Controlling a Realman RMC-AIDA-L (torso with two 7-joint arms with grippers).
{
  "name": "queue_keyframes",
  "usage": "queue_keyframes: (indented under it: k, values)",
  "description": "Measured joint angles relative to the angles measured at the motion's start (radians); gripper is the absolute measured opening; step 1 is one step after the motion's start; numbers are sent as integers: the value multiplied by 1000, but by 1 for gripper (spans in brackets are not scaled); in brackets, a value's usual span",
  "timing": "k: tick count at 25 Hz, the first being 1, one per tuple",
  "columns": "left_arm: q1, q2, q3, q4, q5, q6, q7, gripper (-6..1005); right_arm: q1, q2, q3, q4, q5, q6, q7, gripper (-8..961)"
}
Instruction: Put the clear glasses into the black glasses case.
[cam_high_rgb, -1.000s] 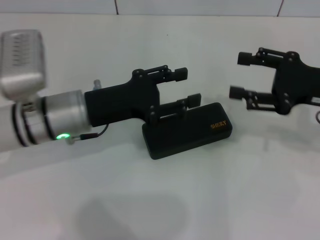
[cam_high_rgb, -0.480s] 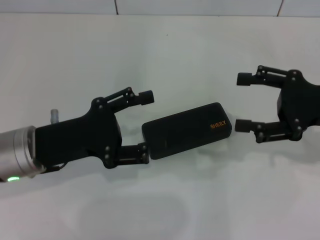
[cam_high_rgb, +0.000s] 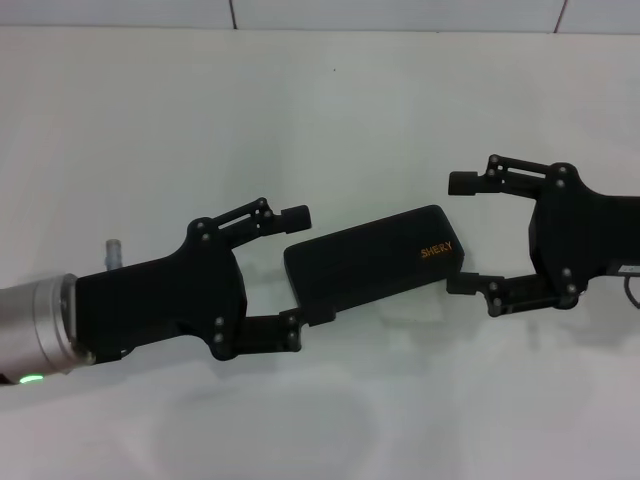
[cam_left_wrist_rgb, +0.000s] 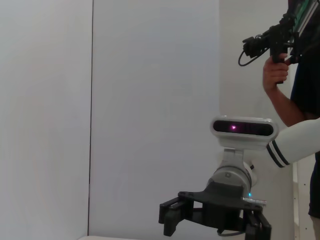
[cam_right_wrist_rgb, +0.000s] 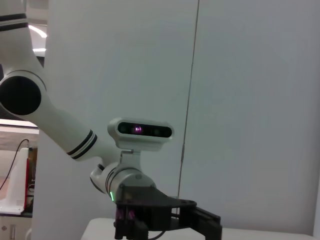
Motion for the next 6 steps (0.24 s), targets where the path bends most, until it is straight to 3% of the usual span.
queue_keyframes:
  k: [6]
  values:
    - [2,-4,1,-2,3,-4,21,872,6,4,-5,8,-3,-1,-9,883]
